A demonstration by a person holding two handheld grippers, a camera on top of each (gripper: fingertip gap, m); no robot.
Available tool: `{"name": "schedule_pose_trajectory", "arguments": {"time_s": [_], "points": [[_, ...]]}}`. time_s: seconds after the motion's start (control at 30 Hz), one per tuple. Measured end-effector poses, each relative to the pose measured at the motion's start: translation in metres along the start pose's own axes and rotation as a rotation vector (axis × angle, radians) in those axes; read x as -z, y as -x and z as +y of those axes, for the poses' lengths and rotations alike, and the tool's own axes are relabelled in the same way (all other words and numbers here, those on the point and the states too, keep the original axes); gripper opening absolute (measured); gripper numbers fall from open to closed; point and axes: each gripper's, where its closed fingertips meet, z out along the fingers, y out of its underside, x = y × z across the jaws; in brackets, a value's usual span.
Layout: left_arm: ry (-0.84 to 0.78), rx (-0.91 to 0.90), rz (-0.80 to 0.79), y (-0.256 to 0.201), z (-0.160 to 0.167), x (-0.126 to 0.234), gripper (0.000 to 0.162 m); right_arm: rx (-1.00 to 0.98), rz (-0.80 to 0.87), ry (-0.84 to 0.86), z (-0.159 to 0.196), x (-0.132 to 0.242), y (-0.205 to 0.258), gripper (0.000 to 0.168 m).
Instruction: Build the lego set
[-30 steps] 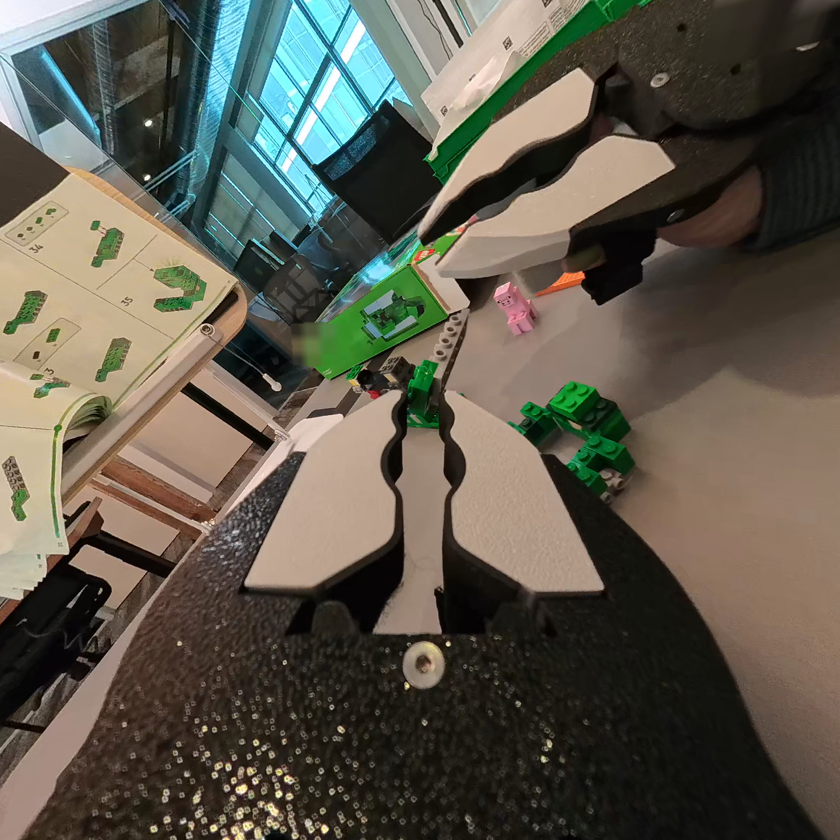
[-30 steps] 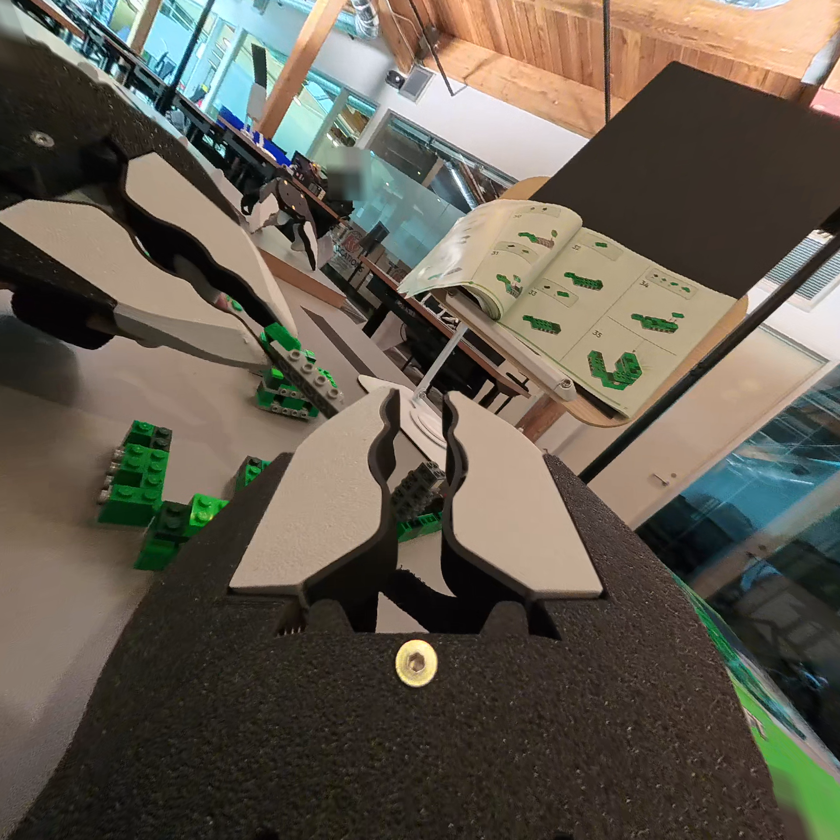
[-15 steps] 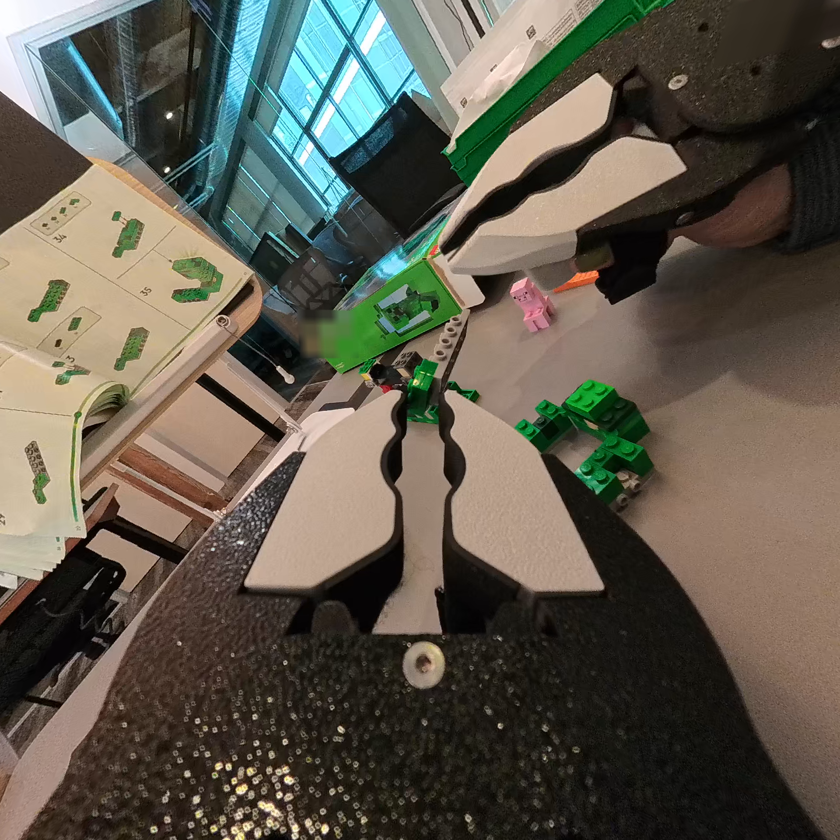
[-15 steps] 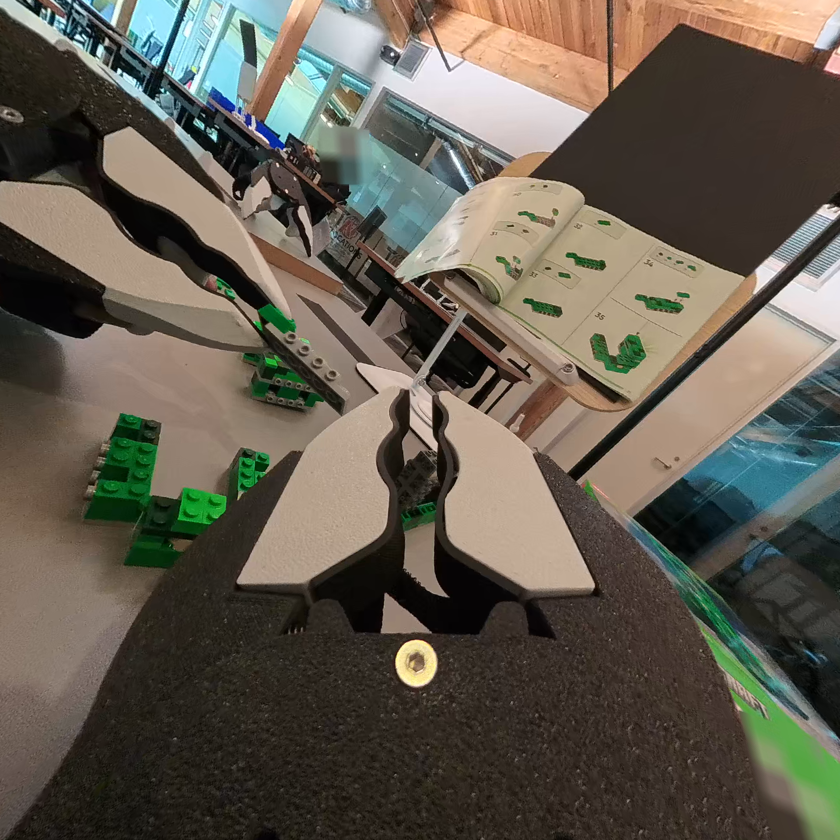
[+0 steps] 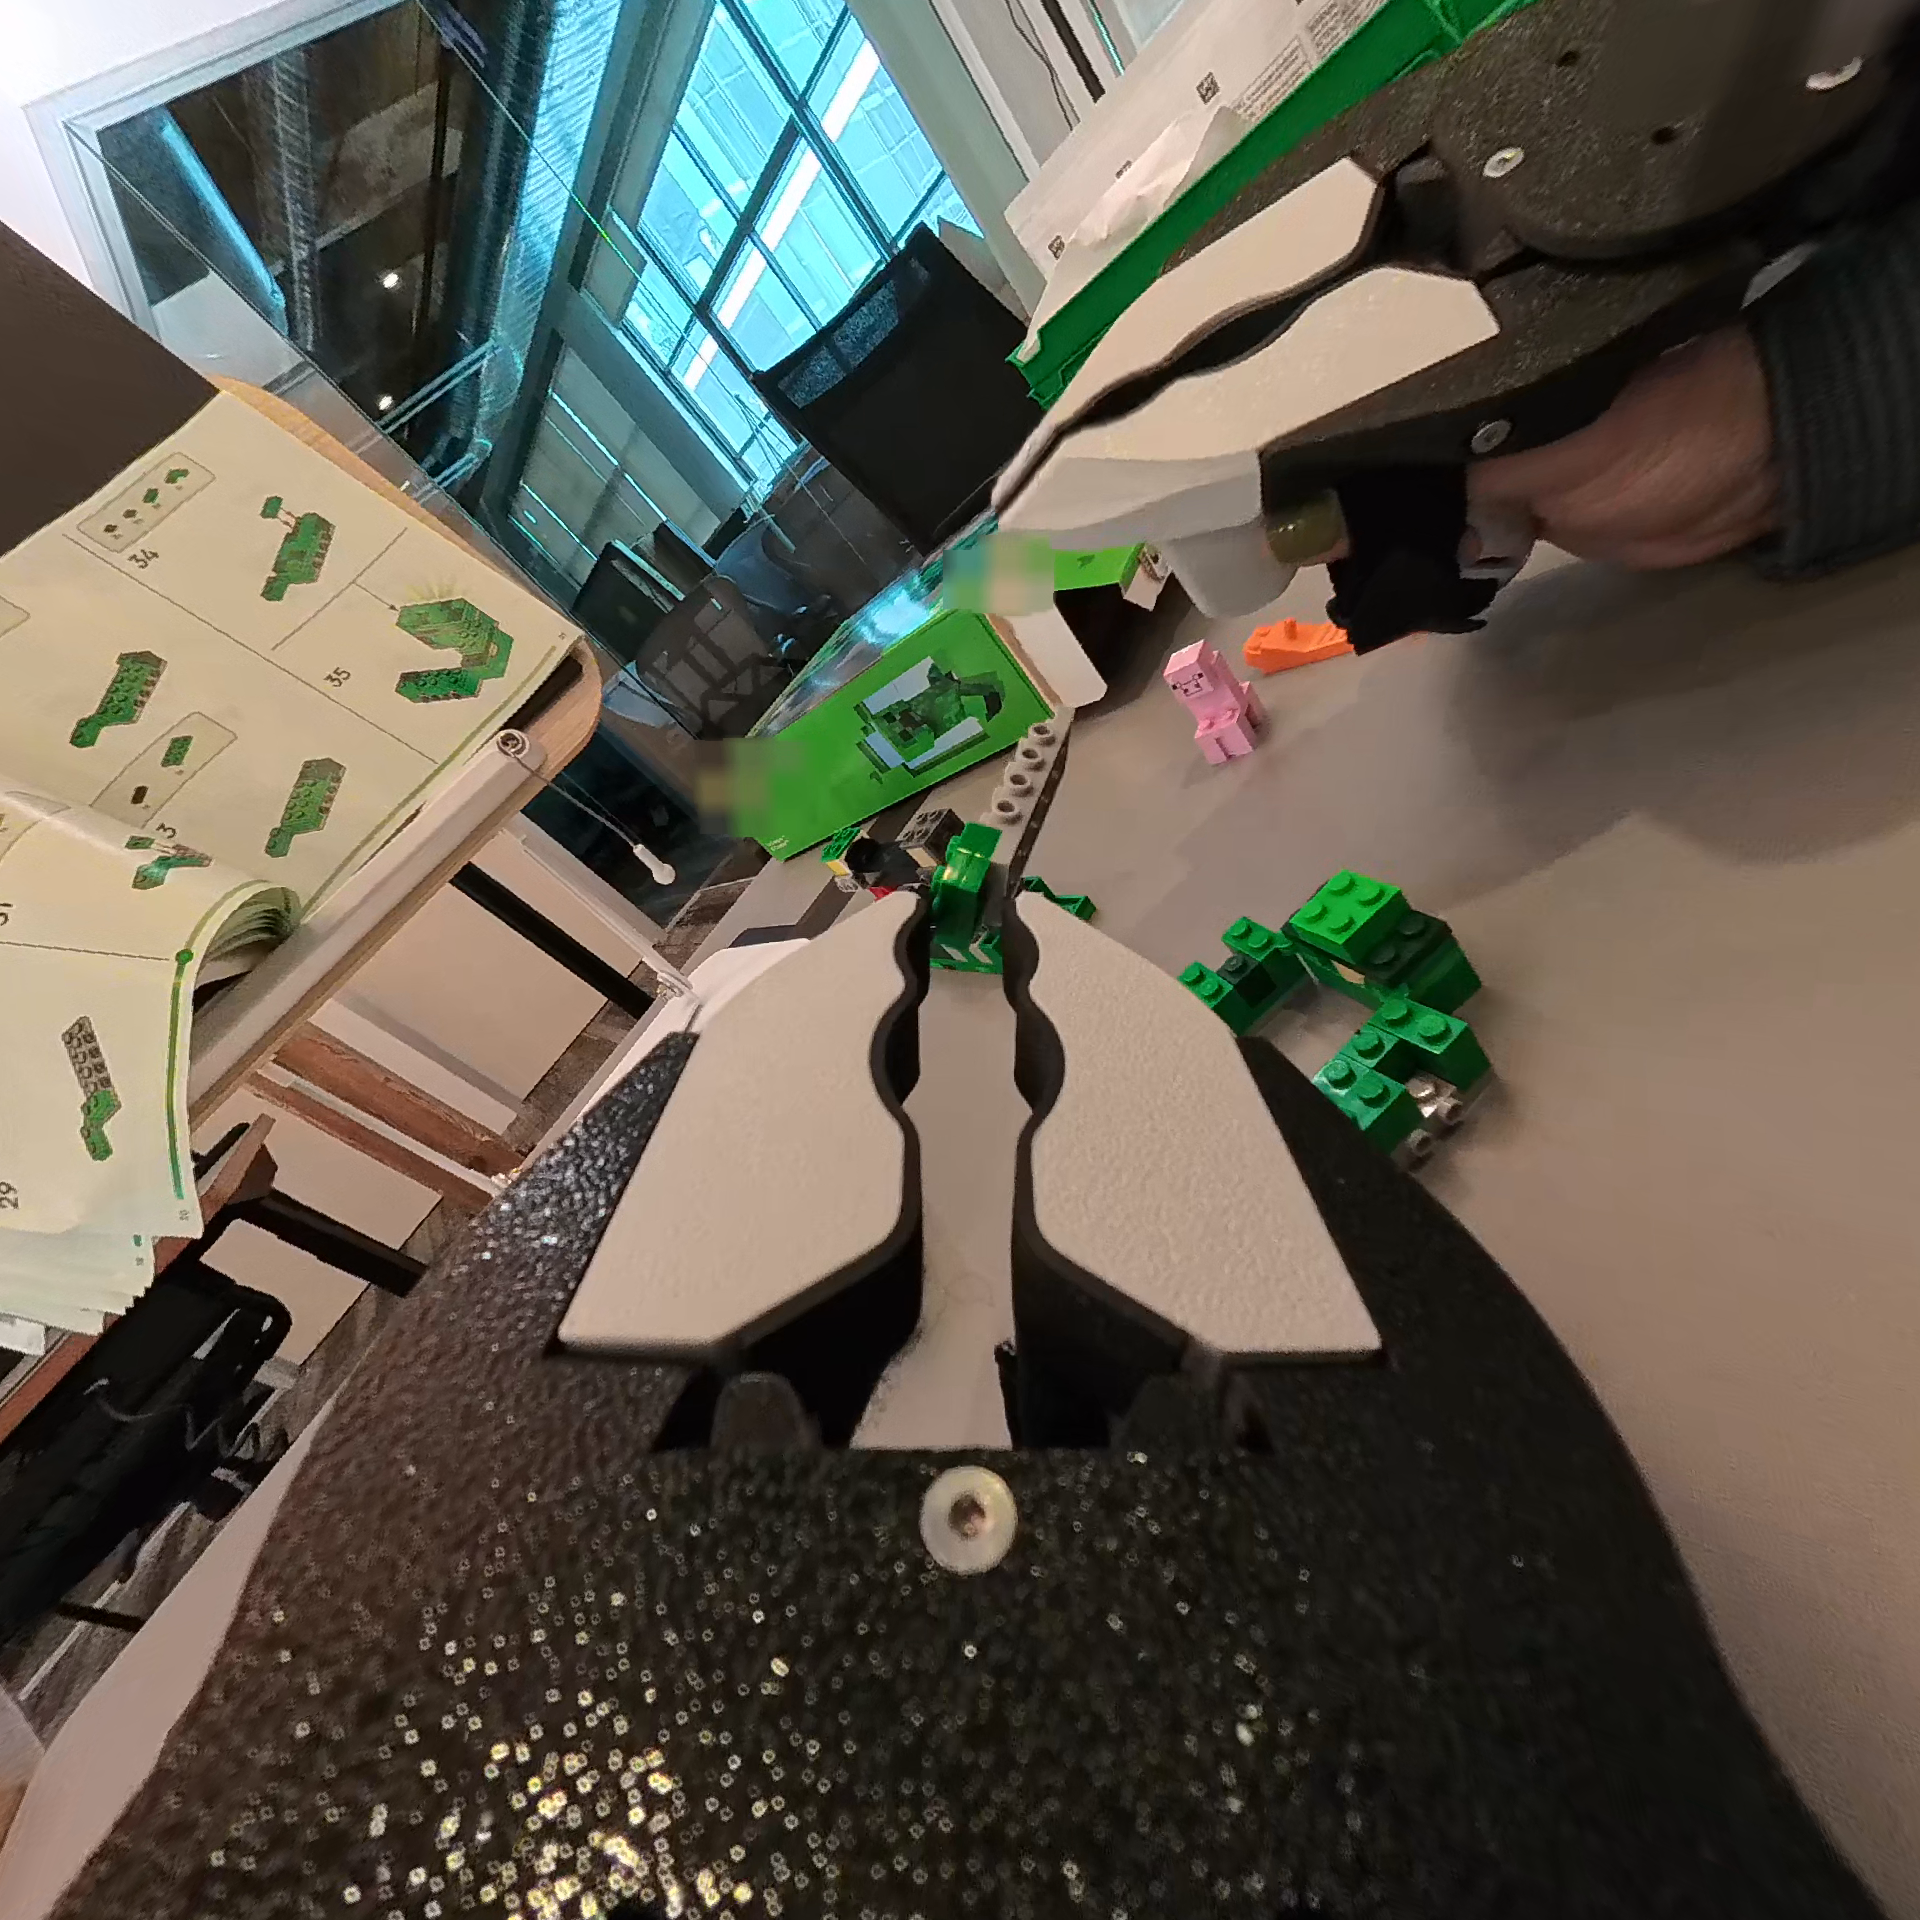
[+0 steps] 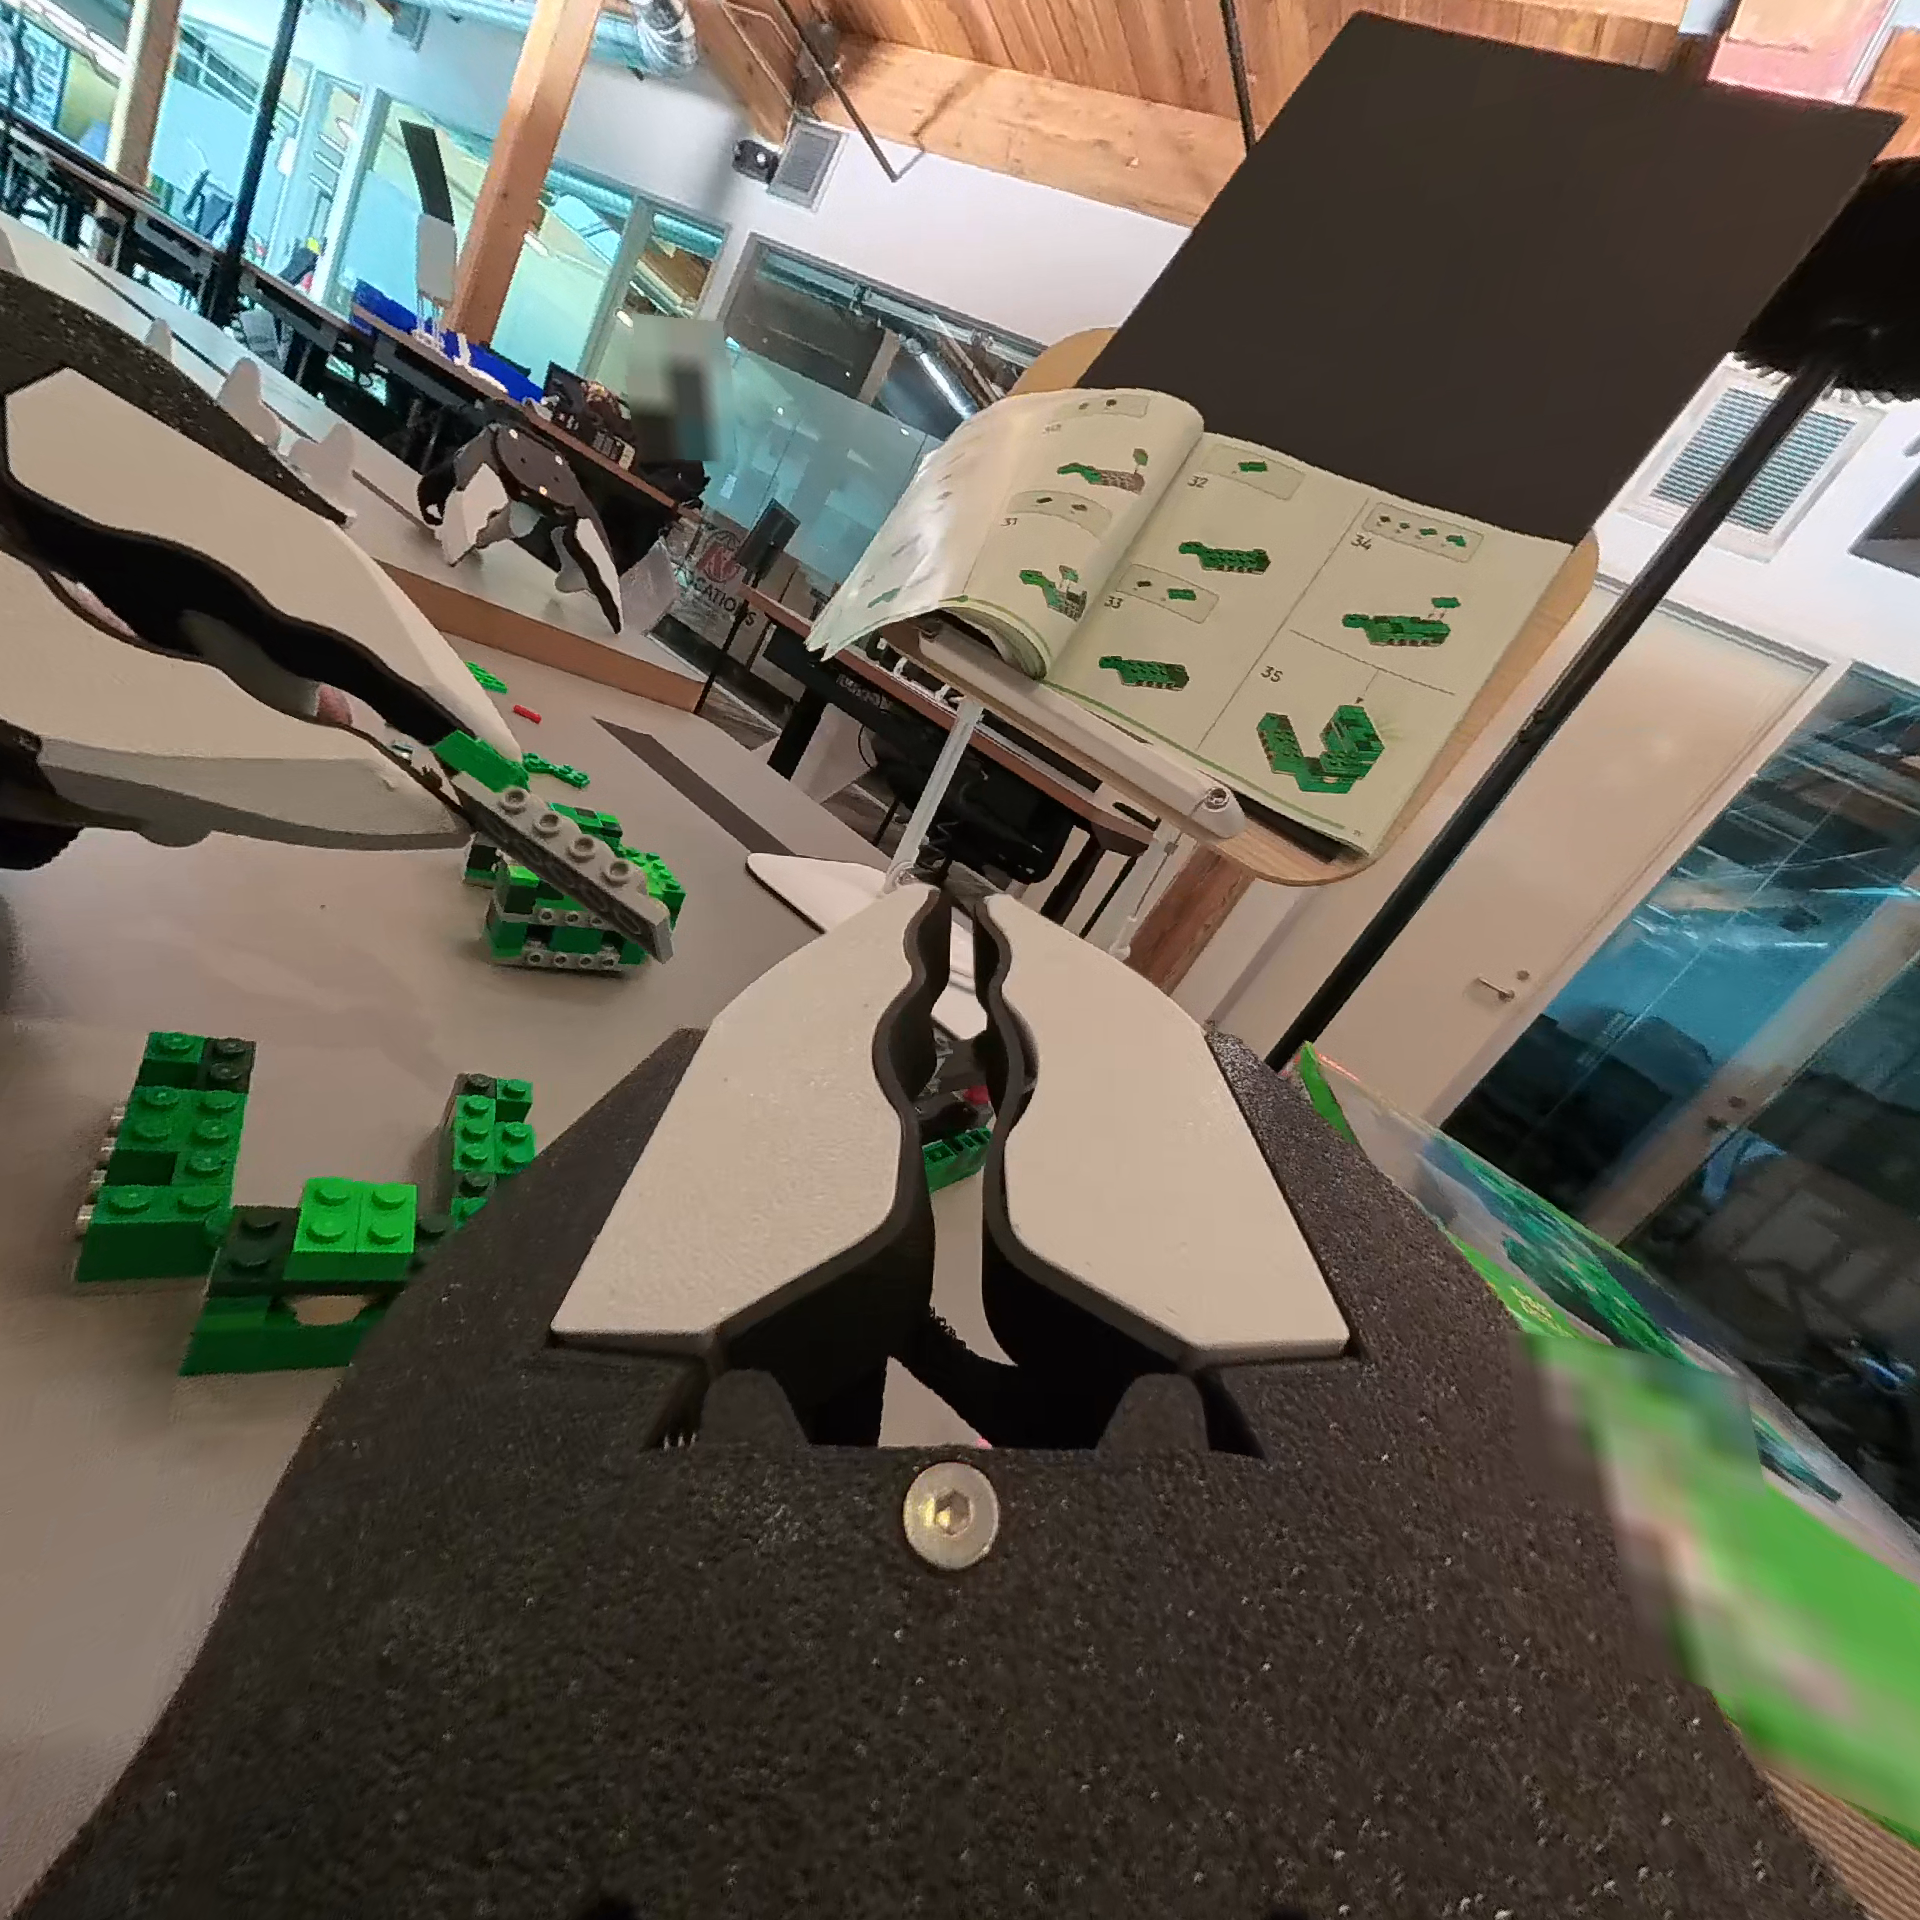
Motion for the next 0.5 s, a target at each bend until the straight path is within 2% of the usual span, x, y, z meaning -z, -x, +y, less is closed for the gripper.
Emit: {"name": "schedule_pose_trajectory", "arguments": {"time_s": [0.03,0.5], "points": [[0.000,-0.003,0.001,-0.0004,-0.0001,0.0000,0.013,0.005,-0.004,0.003,0.0005,-0.0004,0.0010,0.003],[0.006,-0.024,0.007,-0.0029,0.0000,-0.0008,0.013,0.033,-0.032,0.024,0.0036,-0.0025,0.0076,0.001]]}}
